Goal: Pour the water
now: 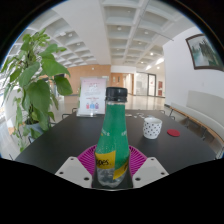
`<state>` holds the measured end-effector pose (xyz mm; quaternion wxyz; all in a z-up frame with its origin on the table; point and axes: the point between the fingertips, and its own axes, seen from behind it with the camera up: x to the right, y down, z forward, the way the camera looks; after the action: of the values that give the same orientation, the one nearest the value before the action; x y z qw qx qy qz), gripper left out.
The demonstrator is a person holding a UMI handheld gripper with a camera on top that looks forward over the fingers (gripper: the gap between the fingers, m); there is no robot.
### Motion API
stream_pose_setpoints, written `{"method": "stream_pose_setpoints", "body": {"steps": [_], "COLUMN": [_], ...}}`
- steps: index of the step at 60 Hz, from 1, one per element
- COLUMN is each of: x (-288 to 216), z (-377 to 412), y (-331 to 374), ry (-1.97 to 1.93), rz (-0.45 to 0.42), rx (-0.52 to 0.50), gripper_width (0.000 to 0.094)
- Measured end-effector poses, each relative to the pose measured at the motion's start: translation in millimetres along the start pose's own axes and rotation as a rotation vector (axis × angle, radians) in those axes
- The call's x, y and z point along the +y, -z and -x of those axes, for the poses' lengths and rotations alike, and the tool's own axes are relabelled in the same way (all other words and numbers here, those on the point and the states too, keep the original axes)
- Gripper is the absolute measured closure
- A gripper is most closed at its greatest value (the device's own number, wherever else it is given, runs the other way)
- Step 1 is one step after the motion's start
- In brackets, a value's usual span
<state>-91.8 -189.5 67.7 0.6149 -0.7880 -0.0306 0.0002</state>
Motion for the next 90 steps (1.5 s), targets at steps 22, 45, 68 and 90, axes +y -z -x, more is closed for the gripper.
{"method": "stream_pose_setpoints", "body": {"steps": [22, 45, 68, 90], "x": [-176.8, -271.2, -217.6, -355.2], "z": [39.0, -41.3, -82.6, -132.8], "y": [3.1, -84.8, -135.6, -45.0], "ry": [-0.491, -1.782, -2.084, -1.115], "rz": [-0.217, -0.214, -0.117, -0.443], "rx": [-0.353, -0.920, -0.846, -0.736], "gripper_width": [0.0532, 0.0534, 0.0537, 0.0534]}}
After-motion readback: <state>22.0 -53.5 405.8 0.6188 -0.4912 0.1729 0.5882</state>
